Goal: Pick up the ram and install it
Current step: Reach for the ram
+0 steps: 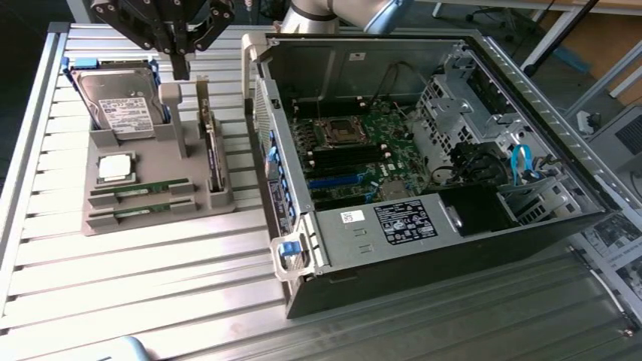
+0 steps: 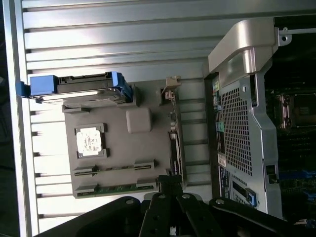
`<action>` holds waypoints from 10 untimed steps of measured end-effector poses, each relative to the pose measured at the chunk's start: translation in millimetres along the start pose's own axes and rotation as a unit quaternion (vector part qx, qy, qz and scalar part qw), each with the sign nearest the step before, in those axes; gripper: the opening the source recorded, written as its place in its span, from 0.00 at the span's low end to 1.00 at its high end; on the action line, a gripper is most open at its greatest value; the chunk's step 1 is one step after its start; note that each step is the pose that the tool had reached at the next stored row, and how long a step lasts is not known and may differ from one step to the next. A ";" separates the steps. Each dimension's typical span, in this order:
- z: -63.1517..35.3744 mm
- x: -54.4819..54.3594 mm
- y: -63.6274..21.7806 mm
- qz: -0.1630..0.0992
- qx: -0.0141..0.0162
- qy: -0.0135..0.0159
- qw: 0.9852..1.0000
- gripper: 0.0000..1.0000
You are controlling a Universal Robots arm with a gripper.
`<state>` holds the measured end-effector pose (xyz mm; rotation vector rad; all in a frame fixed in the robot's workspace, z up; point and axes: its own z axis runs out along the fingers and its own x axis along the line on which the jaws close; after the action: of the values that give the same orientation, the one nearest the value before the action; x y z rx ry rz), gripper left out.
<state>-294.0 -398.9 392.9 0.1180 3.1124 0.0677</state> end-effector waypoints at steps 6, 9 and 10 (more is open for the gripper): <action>-0.2 5.0 -0.4 0.000 0.000 0.000 1.000 0.11; -0.2 7.7 -0.6 0.000 0.000 0.000 1.000 0.11; -0.3 8.4 -0.6 0.000 0.000 0.000 1.000 0.11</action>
<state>-302.4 -398.9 393.0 0.1180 3.1125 0.0676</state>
